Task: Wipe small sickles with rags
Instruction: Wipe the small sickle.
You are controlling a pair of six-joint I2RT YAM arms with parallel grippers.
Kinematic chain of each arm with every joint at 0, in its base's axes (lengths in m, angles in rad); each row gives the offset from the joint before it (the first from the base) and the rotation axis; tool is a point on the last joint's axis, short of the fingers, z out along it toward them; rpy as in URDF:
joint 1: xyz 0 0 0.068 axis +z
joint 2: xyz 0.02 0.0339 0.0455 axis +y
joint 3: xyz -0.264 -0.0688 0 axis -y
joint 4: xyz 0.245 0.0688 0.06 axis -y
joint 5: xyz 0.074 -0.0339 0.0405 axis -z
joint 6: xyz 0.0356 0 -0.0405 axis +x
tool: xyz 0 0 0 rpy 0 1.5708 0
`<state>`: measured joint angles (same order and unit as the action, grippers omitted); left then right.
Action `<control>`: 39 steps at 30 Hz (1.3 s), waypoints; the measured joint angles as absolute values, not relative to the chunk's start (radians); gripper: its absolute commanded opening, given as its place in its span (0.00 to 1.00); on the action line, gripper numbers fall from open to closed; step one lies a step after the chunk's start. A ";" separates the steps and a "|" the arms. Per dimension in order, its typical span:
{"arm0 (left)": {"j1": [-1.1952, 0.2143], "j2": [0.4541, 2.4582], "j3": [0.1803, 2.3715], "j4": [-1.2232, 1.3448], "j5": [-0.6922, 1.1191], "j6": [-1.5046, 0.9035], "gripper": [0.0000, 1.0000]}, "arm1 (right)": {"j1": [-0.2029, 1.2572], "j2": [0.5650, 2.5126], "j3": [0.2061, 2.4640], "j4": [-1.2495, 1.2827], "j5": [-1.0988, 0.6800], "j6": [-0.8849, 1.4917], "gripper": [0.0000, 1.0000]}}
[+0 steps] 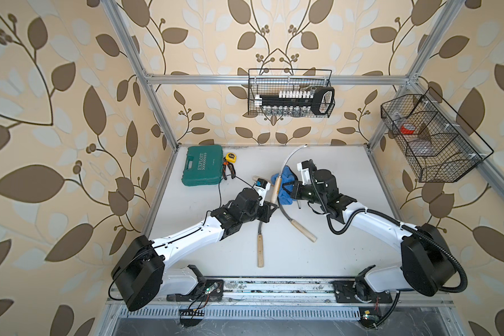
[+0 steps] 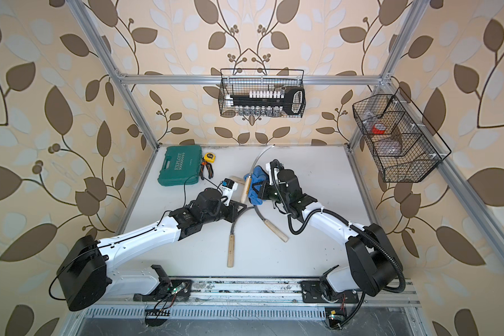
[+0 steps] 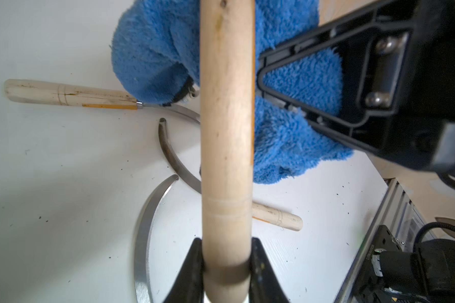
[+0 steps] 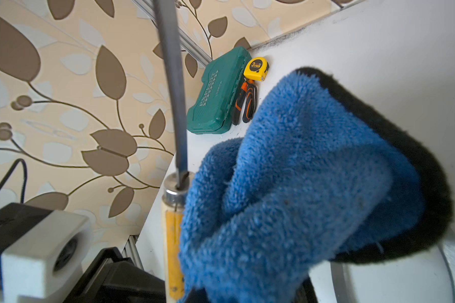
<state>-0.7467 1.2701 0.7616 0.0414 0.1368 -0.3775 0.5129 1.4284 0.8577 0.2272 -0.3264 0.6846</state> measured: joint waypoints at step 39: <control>-0.749 1.216 0.676 0.101 0.315 -0.424 0.00 | 0.393 1.390 0.822 0.316 -0.475 0.693 0.00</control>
